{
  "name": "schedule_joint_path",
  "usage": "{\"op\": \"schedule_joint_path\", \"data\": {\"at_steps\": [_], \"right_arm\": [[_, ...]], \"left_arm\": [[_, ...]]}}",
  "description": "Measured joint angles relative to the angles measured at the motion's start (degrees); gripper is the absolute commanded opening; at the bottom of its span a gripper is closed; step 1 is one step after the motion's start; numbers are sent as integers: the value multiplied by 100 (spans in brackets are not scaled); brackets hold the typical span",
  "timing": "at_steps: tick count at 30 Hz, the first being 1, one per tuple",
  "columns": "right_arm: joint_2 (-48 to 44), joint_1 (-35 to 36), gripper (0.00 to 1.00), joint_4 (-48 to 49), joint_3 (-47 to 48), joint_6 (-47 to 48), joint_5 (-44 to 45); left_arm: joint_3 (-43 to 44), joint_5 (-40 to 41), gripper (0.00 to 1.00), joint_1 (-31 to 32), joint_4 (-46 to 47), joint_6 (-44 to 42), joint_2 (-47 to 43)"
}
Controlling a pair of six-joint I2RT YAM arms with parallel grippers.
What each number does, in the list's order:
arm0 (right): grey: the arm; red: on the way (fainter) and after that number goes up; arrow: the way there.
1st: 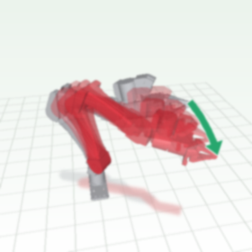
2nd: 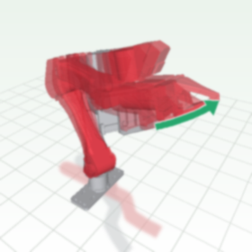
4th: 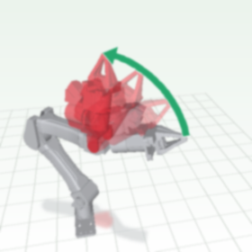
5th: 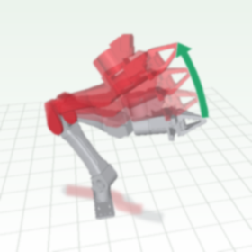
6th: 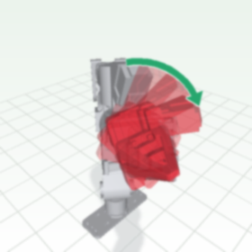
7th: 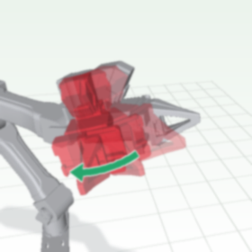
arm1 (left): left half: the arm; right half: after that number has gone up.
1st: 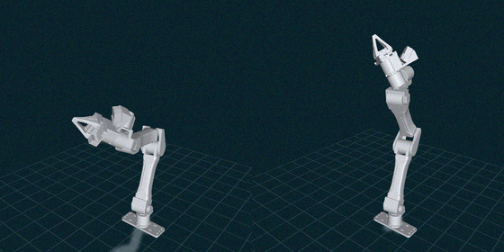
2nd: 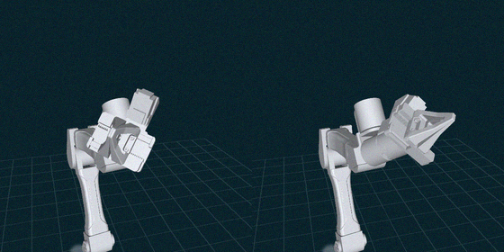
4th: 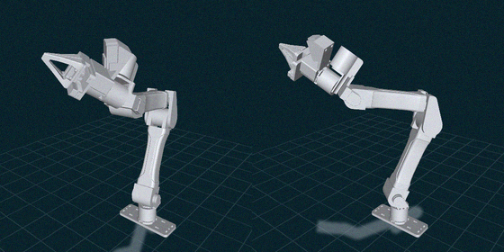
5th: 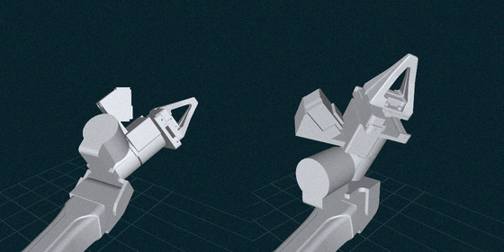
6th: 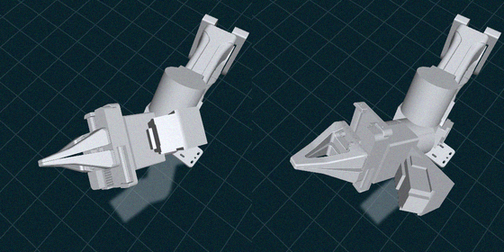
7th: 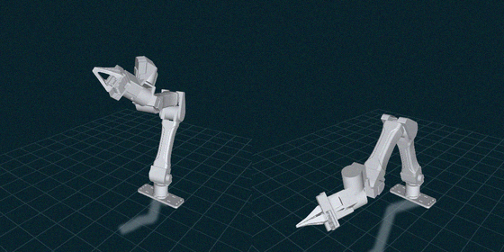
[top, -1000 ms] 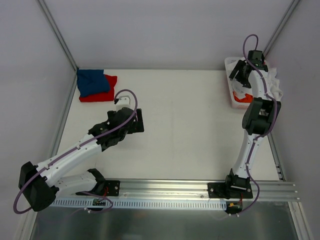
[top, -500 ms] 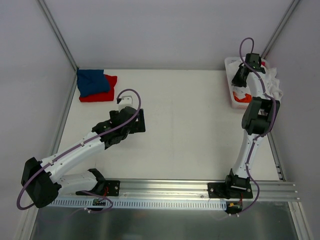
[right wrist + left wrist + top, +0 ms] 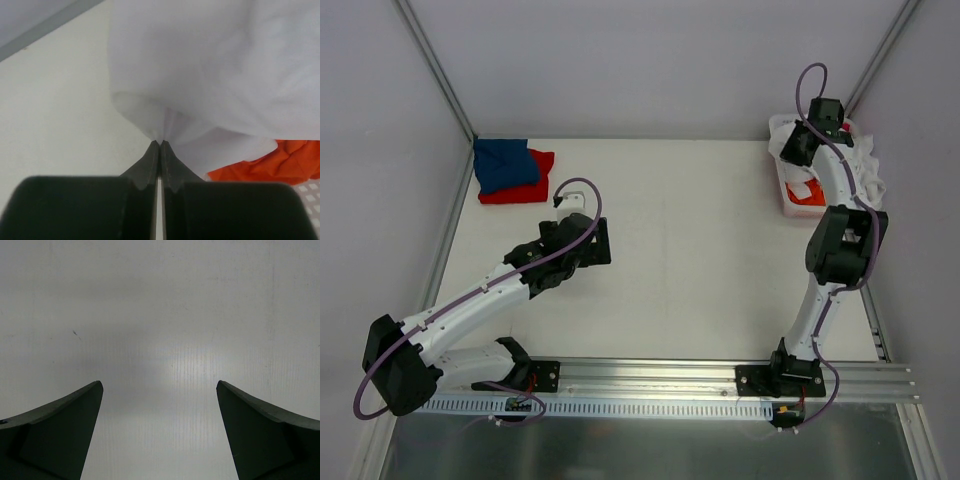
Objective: Fold and stack the t-shirts
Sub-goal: Grab the tshirt from the pile, then move the tshirt to the center of the board
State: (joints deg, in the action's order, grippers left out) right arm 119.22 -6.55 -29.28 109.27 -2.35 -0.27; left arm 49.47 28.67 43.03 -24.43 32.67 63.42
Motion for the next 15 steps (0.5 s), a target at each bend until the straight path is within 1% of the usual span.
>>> {"op": "schedule_joint_path", "data": {"at_steps": [8, 12, 15], "right_arm": [[-1609, 763, 0, -160, 57, 24, 20], [-2347, 1342, 0, -507, 553, 168, 92], [-2881, 1891, 0, -778, 1099, 310, 203]], "left_arm": [[-2, -13, 99, 0, 2, 101, -50], [-15, -15, 99, 0, 11, 125, -149], [-57, -22, 99, 0, 15, 142, -195]]}}
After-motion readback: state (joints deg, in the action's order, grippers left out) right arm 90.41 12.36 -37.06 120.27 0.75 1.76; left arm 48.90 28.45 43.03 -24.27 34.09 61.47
